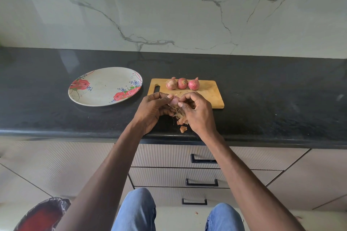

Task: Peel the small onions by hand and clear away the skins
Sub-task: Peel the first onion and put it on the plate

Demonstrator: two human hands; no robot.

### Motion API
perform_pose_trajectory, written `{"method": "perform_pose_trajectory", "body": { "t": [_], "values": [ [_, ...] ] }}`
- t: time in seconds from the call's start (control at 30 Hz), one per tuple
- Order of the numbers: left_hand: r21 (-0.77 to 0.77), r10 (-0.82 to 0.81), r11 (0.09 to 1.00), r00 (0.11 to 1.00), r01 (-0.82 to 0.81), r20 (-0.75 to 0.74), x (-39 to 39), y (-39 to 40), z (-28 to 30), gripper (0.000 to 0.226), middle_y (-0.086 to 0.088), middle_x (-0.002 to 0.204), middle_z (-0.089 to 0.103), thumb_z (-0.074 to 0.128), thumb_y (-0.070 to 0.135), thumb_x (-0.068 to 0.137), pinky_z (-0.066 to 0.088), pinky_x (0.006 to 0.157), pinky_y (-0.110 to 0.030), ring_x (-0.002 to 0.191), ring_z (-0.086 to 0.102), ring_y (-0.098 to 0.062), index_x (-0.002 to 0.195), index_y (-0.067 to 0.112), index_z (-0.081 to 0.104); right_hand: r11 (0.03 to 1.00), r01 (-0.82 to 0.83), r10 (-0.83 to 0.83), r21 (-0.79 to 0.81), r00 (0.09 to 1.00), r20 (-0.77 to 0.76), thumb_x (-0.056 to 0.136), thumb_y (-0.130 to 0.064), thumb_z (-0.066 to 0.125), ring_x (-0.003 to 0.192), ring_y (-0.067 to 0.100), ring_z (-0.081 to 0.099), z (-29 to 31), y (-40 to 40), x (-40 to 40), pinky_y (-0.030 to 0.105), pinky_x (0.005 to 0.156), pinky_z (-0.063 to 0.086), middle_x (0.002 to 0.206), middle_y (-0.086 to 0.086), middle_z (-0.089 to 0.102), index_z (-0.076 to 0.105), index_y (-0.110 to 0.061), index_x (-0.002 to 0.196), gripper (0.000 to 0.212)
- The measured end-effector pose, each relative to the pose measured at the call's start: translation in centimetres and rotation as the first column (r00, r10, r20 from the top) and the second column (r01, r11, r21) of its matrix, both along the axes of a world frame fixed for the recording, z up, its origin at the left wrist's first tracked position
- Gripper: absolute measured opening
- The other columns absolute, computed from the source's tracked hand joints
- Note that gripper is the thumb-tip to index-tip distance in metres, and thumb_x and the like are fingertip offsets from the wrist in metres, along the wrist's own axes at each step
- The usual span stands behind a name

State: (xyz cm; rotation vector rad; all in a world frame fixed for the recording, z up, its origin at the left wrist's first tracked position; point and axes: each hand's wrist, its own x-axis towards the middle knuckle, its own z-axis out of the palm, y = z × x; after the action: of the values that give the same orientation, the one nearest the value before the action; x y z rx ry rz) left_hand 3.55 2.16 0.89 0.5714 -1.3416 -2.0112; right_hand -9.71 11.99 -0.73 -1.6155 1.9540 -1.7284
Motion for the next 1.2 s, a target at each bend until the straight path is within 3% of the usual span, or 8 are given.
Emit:
{"method": "perform_pose_trajectory", "body": {
  "t": [0.1, 0.2, 0.37, 0.53, 0.67, 0.8, 1.0, 1.2],
  "values": [
    [0.032, -0.050, 0.998, 0.998, 0.051, -0.045, 0.1, -0.1, -0.2, 0.027, -0.014, 0.098, 0.071, 0.067, 0.009, 0.083, 0.061, 0.073, -0.029, 0.082, 0.069, -0.021, 0.107, -0.001, 0.061, 0.999, -0.028, 0.024, 0.028, 0.989, 0.144, 0.084, -0.009, 0.079, 0.091, 0.005, 0.065, 0.2, 0.1, -0.3, 0.022, 0.082, 0.055, 0.098, -0.007, 0.068, 0.065, -0.022, 0.101, 0.026],
    [0.053, -0.086, 0.995, 0.994, 0.090, -0.074, 0.2, -0.4, -0.4, 0.035, -0.016, 0.108, 0.070, 0.067, 0.004, 0.083, 0.061, 0.084, -0.034, 0.095, 0.069, -0.025, 0.116, -0.002, 0.060, 0.999, -0.051, 0.047, 0.018, 0.983, 0.177, 0.082, -0.008, 0.080, 0.101, 0.012, 0.067, 0.3, 0.0, -0.6, 0.034, 0.090, 0.056, 0.104, -0.007, 0.070, 0.069, -0.024, 0.095, 0.023],
    [0.071, -0.101, 0.992, 0.992, 0.106, -0.077, 0.2, -0.2, -0.2, 0.037, -0.017, 0.110, 0.071, 0.066, 0.002, 0.079, 0.059, 0.093, -0.035, 0.101, 0.069, -0.026, 0.116, -0.002, 0.062, 1.000, -0.014, 0.013, 0.016, 0.998, 0.056, 0.082, -0.003, 0.078, 0.095, 0.010, 0.065, 0.1, -0.1, -0.5, 0.024, 0.085, 0.053, 0.095, -0.004, 0.067, 0.073, -0.012, 0.087, 0.011],
    [0.075, -0.103, 0.991, 0.991, 0.109, -0.086, 0.2, -0.3, -0.4, 0.042, -0.019, 0.117, 0.070, 0.065, -0.001, 0.081, 0.058, 0.096, -0.038, 0.106, 0.068, -0.028, 0.122, -0.003, 0.061, 0.996, -0.038, 0.006, 0.074, 0.918, 0.395, 0.089, -0.016, 0.074, 0.078, 0.016, 0.073, 0.4, -0.1, -0.7, 0.038, 0.076, 0.062, 0.082, 0.001, 0.076, 0.077, -0.014, 0.092, 0.005],
    [0.065, -0.108, 0.992, 0.992, 0.112, -0.065, 0.2, -0.4, -0.5, 0.042, -0.020, 0.119, 0.068, 0.067, -0.004, 0.080, 0.055, 0.100, -0.040, 0.109, 0.066, -0.031, 0.121, -0.001, 0.063, 0.992, -0.056, 0.004, 0.116, 0.915, 0.404, 0.088, -0.016, 0.076, 0.069, 0.022, 0.074, 0.5, -0.1, -0.5, 0.045, 0.067, 0.063, 0.078, 0.004, 0.077, 0.080, -0.013, 0.093, 0.007],
    [-0.032, -0.074, 0.997, 0.997, 0.073, -0.034, -0.2, 0.2, -0.1, 0.036, -0.014, 0.112, 0.073, 0.072, 0.000, 0.077, 0.057, 0.096, -0.041, 0.103, 0.070, -0.028, 0.113, 0.002, 0.068, 0.998, -0.009, -0.016, 0.062, 0.918, 0.397, 0.086, -0.013, 0.078, 0.079, 0.018, 0.076, 0.3, -0.3, -0.4, 0.045, 0.079, 0.063, 0.084, -0.001, 0.078, 0.080, -0.016, 0.097, 0.012],
    [-0.139, -0.039, 0.989, 0.998, 0.045, 0.048, -0.4, 0.6, -0.3, 0.040, -0.020, 0.111, 0.073, 0.070, 0.004, 0.089, 0.061, 0.087, -0.036, 0.101, 0.072, -0.030, 0.127, -0.002, 0.058, 0.997, 0.076, -0.073, 0.000, 0.954, 0.290, 0.088, -0.001, 0.072, 0.085, 0.012, 0.075, 0.1, 0.2, -0.3, 0.039, 0.080, 0.063, 0.092, 0.000, 0.078, 0.078, -0.008, 0.104, 0.019],
    [-0.115, -0.048, 0.992, 0.998, 0.051, 0.030, -0.1, 0.5, -0.5, 0.039, -0.023, 0.107, 0.073, 0.069, 0.003, 0.091, 0.059, 0.090, -0.035, 0.101, 0.072, -0.028, 0.126, -0.005, 0.056, 0.998, 0.070, -0.069, 0.006, 0.958, 0.279, 0.087, -0.013, 0.078, 0.079, 0.012, 0.075, 0.2, 0.1, -0.1, 0.035, 0.073, 0.063, 0.087, -0.001, 0.078, 0.080, -0.009, 0.101, 0.015]
  ]
}}
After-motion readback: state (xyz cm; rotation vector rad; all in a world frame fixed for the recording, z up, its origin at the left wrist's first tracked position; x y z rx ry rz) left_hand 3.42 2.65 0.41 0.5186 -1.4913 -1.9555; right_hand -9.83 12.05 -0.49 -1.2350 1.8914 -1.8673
